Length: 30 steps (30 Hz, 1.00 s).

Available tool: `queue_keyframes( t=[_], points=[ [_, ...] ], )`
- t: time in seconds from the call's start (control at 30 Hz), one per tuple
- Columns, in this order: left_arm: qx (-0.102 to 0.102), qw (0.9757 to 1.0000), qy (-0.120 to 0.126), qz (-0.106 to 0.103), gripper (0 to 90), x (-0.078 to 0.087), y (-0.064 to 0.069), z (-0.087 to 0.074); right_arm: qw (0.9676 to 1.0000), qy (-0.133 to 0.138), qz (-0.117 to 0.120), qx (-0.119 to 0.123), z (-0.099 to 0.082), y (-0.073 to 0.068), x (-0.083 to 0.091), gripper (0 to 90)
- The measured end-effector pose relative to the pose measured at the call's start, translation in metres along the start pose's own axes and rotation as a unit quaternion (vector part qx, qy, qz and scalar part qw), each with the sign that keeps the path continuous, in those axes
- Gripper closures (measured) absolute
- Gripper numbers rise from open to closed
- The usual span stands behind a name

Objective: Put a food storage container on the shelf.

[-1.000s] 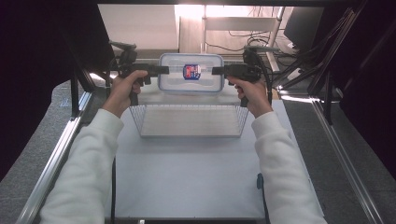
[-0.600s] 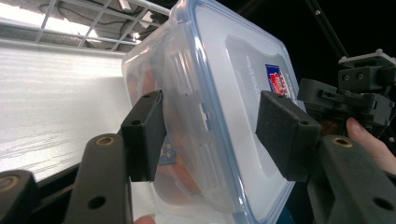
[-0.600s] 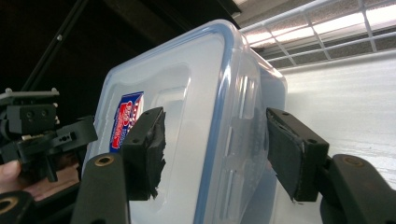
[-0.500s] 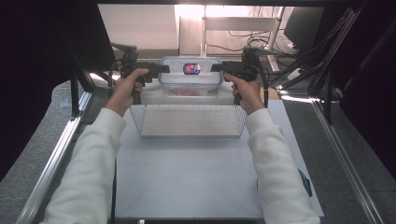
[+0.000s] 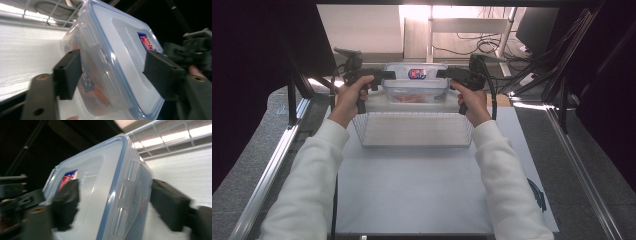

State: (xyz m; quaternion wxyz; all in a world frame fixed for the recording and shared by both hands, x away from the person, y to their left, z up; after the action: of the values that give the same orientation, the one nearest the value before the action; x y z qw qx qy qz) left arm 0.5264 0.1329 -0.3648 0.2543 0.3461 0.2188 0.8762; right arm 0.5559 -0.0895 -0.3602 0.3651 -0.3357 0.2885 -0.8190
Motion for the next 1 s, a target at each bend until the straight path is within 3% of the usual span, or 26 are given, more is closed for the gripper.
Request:
queue_keyframes(
  t=[0.07,0.23,0.33,0.5,0.57,0.8,0.87,0.93,1.0],
  points=[
    [-0.027,0.999,0.029,0.021,20.6,0.008,0.006,0.002,0.9999,0.011,-0.006,0.006,-0.002,-0.002,0.003,12.6],
    [-0.085,0.9938,0.062,0.035,15.6,0.031,0.023,-0.003,0.9978,0.042,-0.013,0.05,-0.007,-0.012,0.019,10.2],
    [-0.097,0.9915,0.079,0.035,15.7,0.047,0.028,-0.015,0.996,0.044,-0.012,0.077,-0.013,-0.019,0.032,10.8],
    [-0.12,0.9896,0.075,0.027,16.2,0.067,0.031,-0.047,0.9929,0.04,-0.007,0.112,-0.027,-0.03,0.05,14.0],
    [-0.128,0.9893,0.068,0.022,16.5,0.071,0.032,-0.06,0.9903,0.041,-0.005,0.133,-0.035,-0.036,0.059,15.5],
    [-0.171,0.9835,0.052,0.026,17.1,0.085,0.038,-0.106,0.9785,0.016,0.005,0.206,-0.073,-0.065,0.089,16.6],
    [-0.173,0.9836,0.049,0.022,17.2,0.088,0.038,-0.119,0.9761,0.006,0.008,0.217,-0.084,-0.067,0.1,17.0],
    [-0.167,0.9851,0.04,0.012,17.1,0.089,0.037,-0.133,0.9731,-0.004,0.009,0.23,-0.095,-0.065,0.11,17.6],
    [-0.162,0.9861,0.036,0.006,17.2,0.091,0.033,-0.147,0.9684,-0.013,0.009,0.249,-0.106,-0.059,0.121,18.9]
  ],
)
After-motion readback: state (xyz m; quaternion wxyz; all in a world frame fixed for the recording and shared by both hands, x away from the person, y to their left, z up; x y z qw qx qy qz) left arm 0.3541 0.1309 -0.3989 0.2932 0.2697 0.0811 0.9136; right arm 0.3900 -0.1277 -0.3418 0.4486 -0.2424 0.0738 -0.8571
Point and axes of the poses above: each handheld gripper's, and its own axes: x roughly backward along the jaws, z roughly out of its top, y roughly to its right, the point moved 9 cm from there along -x, roughly forward along the jaws, and after that the axes turned 10 degrees about z, right-handed, at the moved point
